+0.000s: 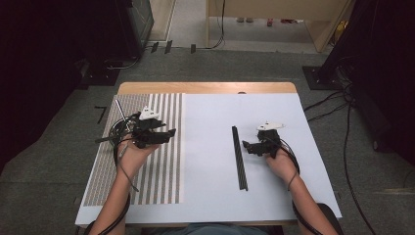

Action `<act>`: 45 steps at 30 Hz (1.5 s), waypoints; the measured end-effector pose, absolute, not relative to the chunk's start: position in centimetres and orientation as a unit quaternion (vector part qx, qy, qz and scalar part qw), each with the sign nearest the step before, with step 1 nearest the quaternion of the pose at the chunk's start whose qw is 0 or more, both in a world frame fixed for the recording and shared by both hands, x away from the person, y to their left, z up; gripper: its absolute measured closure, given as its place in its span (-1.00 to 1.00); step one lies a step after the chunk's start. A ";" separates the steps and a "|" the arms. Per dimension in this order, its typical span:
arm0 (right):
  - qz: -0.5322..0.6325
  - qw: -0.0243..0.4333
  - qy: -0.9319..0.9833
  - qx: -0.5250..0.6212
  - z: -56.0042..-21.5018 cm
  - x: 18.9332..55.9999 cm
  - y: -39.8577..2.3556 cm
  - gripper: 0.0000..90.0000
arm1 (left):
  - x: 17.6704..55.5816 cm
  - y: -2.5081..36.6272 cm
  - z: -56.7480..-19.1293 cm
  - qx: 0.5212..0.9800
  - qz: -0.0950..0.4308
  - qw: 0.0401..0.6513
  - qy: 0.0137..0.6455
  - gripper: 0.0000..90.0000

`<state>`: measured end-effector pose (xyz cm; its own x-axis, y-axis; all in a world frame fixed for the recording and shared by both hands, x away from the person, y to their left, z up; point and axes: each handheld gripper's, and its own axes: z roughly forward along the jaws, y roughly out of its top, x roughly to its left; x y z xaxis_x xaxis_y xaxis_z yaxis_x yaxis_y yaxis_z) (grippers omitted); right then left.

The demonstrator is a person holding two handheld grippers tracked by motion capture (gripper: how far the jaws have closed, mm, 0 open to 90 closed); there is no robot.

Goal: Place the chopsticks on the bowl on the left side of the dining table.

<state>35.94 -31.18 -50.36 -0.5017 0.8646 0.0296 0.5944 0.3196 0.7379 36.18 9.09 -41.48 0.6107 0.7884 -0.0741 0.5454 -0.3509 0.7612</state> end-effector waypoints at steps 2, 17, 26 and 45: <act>0.356 0.190 0.790 0.462 -50.4 35.9 -31.2 -0.70 | 36.1 8.5 -41.7 0.808 0.152 0.397 0.408 -0.29; 0.356 0.190 0.790 0.462 -50.4 35.9 -31.2 -0.70 | 35.2 5.0 -43.5 0.826 0.144 0.401 0.368 -0.36; 0.356 0.190 0.790 0.461 -50.4 35.9 -31.2 -0.70 | 34.8 3.7 -44.5 0.834 0.144 0.401 0.350 -0.37; 0.356 0.190 0.790 0.461 -50.4 35.9 -31.2 -0.70 | 34.6 0.3 -48.7 0.861 0.138 0.379 0.311 -0.42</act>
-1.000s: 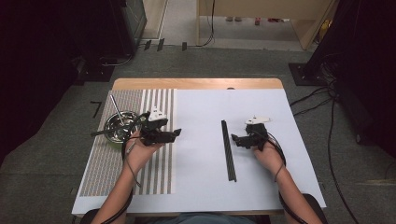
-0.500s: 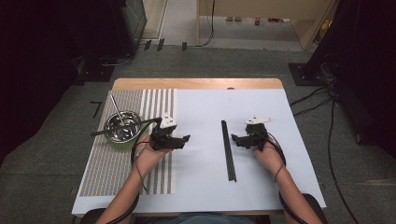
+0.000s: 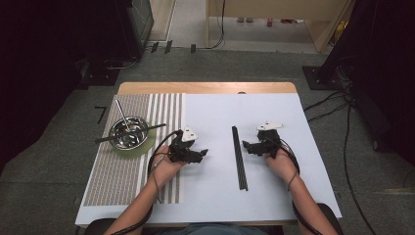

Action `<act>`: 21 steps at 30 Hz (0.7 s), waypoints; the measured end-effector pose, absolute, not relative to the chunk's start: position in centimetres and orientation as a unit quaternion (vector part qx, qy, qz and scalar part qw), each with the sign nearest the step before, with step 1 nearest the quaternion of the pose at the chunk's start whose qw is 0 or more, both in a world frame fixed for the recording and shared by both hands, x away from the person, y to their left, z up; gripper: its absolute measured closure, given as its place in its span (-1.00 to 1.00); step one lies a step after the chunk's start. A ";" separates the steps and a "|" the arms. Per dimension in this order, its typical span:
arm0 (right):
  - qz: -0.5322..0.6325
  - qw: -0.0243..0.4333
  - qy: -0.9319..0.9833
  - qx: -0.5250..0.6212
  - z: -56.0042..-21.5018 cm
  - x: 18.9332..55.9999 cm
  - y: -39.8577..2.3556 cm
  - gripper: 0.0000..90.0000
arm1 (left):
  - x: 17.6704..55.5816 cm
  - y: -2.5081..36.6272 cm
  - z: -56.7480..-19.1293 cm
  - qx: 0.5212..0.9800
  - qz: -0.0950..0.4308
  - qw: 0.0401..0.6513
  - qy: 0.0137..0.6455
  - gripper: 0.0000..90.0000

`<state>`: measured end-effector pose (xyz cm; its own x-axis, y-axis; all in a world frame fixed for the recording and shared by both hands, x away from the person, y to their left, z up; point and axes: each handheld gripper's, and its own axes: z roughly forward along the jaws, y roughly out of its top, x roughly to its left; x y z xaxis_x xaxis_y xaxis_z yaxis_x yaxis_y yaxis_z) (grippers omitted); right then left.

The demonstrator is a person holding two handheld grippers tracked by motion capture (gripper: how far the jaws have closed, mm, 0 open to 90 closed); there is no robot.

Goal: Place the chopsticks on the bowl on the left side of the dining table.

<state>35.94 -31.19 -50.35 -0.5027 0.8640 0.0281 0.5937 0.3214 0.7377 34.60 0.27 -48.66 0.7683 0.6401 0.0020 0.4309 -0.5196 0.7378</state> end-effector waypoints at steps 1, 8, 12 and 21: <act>0.356 0.190 0.790 0.461 -50.4 35.9 -31.2 -0.70 | 34.6 0.3 -48.7 0.861 0.138 0.379 0.311 -0.43; 0.356 0.190 0.790 0.461 -50.4 35.9 -31.2 -0.70 | 34.6 -0.1 -49.6 0.868 0.139 0.369 0.303 -0.50; 0.356 0.190 0.790 0.461 -50.4 35.9 -31.2 -0.70 | 34.7 0.0 -49.8 0.868 0.129 0.372 0.304 -0.55; 0.356 0.190 0.790 0.461 -50.4 35.9 -31.2 -0.70 | 34.7 0.0 -49.8 0.867 0.128 0.373 0.305 -0.55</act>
